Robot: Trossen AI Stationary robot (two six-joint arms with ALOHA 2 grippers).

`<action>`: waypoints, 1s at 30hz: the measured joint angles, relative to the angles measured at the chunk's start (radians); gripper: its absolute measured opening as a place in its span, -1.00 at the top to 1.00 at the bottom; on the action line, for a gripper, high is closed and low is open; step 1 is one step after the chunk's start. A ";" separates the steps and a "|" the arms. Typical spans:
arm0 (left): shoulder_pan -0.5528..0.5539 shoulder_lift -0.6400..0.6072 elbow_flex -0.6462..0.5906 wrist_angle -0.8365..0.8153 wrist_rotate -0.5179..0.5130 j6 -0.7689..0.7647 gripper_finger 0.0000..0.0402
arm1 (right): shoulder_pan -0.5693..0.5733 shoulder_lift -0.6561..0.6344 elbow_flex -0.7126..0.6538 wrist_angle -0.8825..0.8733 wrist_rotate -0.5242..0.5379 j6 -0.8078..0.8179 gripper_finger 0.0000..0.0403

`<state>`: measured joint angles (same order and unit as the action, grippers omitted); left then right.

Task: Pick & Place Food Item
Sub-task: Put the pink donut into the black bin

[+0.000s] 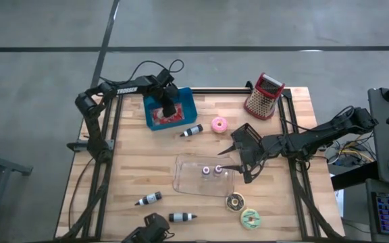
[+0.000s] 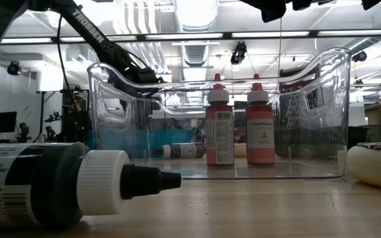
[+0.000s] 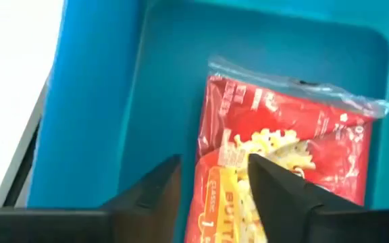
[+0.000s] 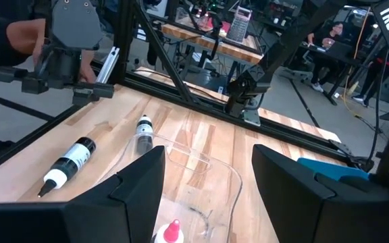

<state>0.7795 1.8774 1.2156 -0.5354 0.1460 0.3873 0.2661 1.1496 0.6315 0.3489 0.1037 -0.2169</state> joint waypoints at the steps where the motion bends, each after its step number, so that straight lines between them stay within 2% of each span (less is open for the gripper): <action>1: 0.000 0.000 0.003 0.000 -0.001 -0.002 0.05 | 0.000 0.000 0.000 0.000 0.000 0.000 -0.09; 5: -0.002 -0.001 0.009 0.003 -0.011 -0.006 -0.12 | 0.000 0.000 0.000 0.000 0.000 0.001 -0.09; 9: -0.002 -0.001 0.009 0.002 -0.011 -0.006 -0.20 | 0.000 0.000 0.000 0.000 0.000 0.001 -0.09; 14: -0.009 -0.019 0.009 0.001 -0.011 -0.006 -0.20 | 0.000 0.000 0.000 0.000 0.000 0.000 -0.09; 21: -0.022 -0.106 0.009 0.003 -0.015 -0.006 -0.20 | 0.000 0.000 0.000 -0.017 0.004 0.000 -0.09; 26: -0.041 -0.172 0.008 0.010 -0.017 -0.010 -0.20 | -0.001 0.000 0.000 -0.065 0.082 0.000 -0.09; 30: -0.073 -0.214 0.008 0.035 -0.015 -0.013 -0.20 | 0.000 0.000 0.000 -0.066 0.084 -0.001 -0.09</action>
<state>0.7062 1.6637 1.2236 -0.5006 0.1314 0.3740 0.2657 1.1496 0.6319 0.2829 0.1876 -0.2176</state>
